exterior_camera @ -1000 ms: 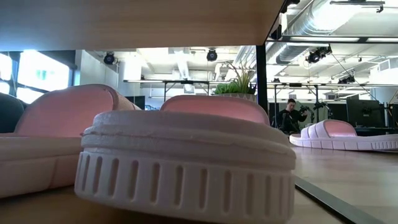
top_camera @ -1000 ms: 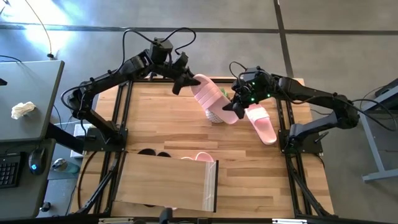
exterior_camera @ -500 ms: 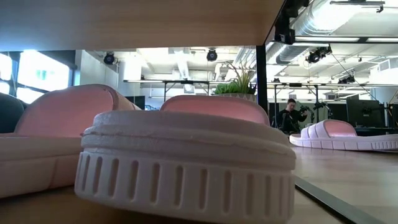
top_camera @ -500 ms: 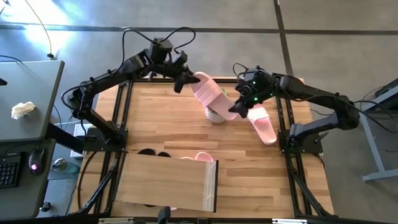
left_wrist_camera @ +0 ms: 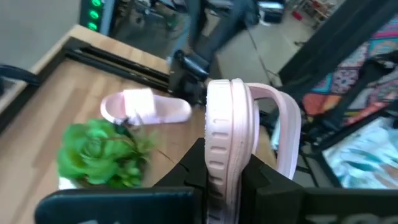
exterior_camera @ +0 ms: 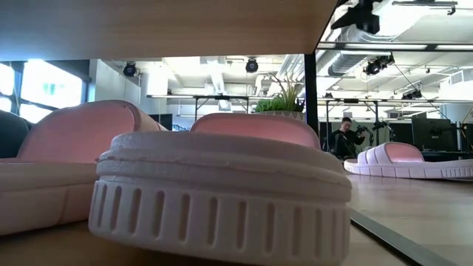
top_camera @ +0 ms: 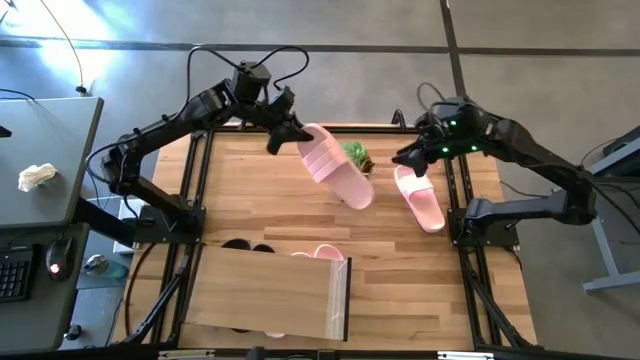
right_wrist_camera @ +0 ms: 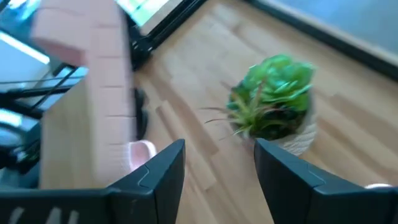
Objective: Pick and place slides into the shelf
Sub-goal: Put the pink slide on the shelf
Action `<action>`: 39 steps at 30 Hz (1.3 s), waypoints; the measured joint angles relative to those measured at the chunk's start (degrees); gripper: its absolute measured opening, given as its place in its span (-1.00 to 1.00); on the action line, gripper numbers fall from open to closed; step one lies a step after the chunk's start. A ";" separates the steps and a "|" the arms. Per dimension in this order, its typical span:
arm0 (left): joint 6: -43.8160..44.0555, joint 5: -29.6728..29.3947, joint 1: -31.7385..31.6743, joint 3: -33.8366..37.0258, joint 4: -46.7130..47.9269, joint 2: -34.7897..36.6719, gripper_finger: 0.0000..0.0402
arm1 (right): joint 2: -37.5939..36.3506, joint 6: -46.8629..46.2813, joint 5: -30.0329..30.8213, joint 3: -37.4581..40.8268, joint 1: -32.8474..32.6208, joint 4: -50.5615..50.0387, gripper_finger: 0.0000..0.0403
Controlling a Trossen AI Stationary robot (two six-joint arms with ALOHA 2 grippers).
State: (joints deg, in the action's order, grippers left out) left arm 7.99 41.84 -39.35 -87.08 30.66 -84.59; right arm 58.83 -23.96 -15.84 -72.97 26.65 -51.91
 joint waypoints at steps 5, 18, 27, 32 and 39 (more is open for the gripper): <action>-2.58 0.46 0.00 -6.91 15.82 0.93 -0.90 | -2.73 0.44 5.51 0.00 0.00 -1.74 -0.10; -13.63 1.86 0.86 -25.32 59.74 0.76 -0.87 | 0.20 -4.50 3.92 0.05 -0.04 -2.55 -0.10; -7.13 12.05 6.05 -22.06 59.34 1.20 -0.91 | 2.72 -5.93 -9.24 0.07 -0.06 -3.08 -0.10; -0.71 9.56 11.65 -19.01 59.24 1.05 -0.86 | 2.73 -4.25 -16.73 0.07 -0.06 -5.86 -0.10; 3.31 10.10 20.00 -10.91 59.39 1.09 -0.90 | 2.73 5.07 -18.51 0.07 -0.04 -13.21 -0.10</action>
State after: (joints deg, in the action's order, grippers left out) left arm 11.30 51.94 -19.35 -97.99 90.05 -83.50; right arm 61.56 -18.88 -34.35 -72.90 26.61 -65.12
